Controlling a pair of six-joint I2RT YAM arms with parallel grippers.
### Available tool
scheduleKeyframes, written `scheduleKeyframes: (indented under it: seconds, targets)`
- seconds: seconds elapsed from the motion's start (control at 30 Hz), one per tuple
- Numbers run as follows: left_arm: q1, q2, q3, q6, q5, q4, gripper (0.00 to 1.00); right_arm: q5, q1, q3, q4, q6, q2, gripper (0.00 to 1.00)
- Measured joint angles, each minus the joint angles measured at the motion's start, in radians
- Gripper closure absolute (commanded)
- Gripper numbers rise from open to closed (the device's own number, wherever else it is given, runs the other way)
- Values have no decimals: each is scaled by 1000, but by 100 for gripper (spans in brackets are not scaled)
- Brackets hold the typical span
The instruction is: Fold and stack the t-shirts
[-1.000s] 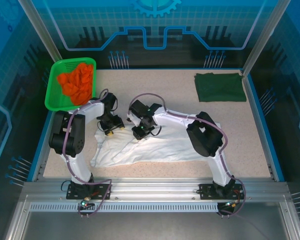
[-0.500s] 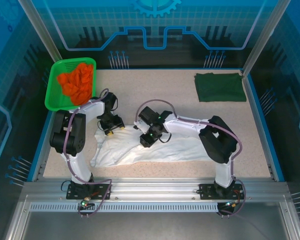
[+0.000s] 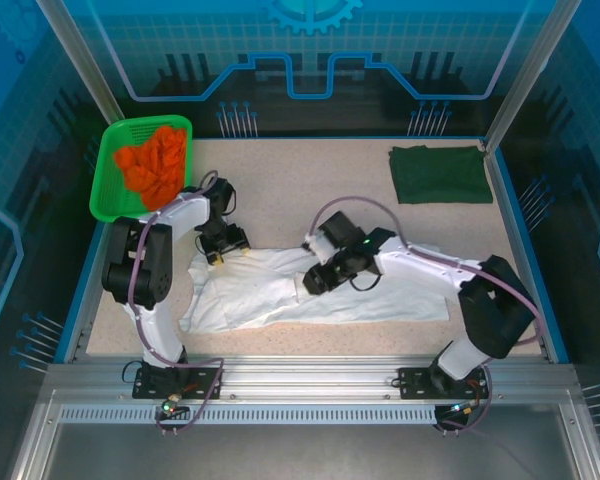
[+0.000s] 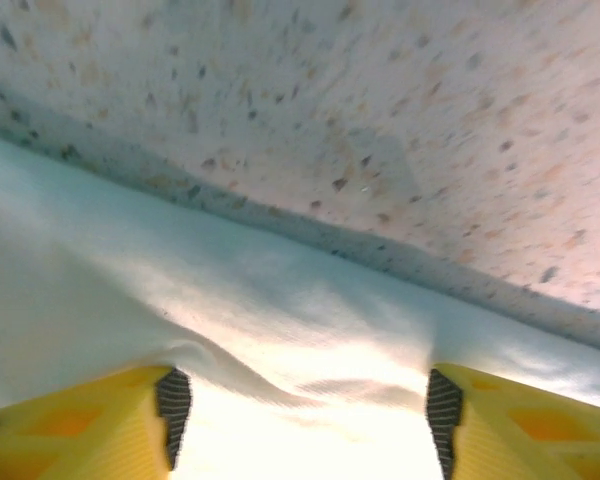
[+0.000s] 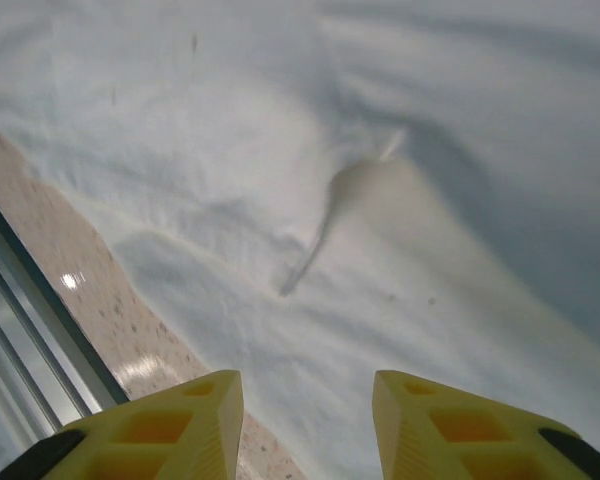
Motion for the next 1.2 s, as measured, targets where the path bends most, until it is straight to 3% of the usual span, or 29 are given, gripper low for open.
scheduleKeyframes:
  seconds: [0.2, 0.33, 0.47, 0.63, 0.8, 1.0, 1.2]
  targets:
    - [-35, -175, 27, -33, -55, -2, 40, 58, -333, -2, 0, 182, -55, 58]
    - [-94, -333, -80, -111, -54, 83, 50, 97, -536, -24, -20, 264, -37, 58]
    - [-110, -290, -221, -174, -27, 146, 53, 99, -694, -51, -31, 318, 39, 59]
    - [-106, -151, -273, -202, -53, 159, 54, 98, -783, 7, -82, 335, 214, 59]
    - [-78, -124, -235, -207, -71, 166, 48, 68, -855, 30, -85, 378, 231, 53]
    - [-60, -8, -77, -188, -79, 132, 42, 43, -952, -73, -71, 437, 127, 50]
    - [-66, 146, 165, -155, -70, 84, 20, 71, -922, -158, -93, 449, -110, 42]
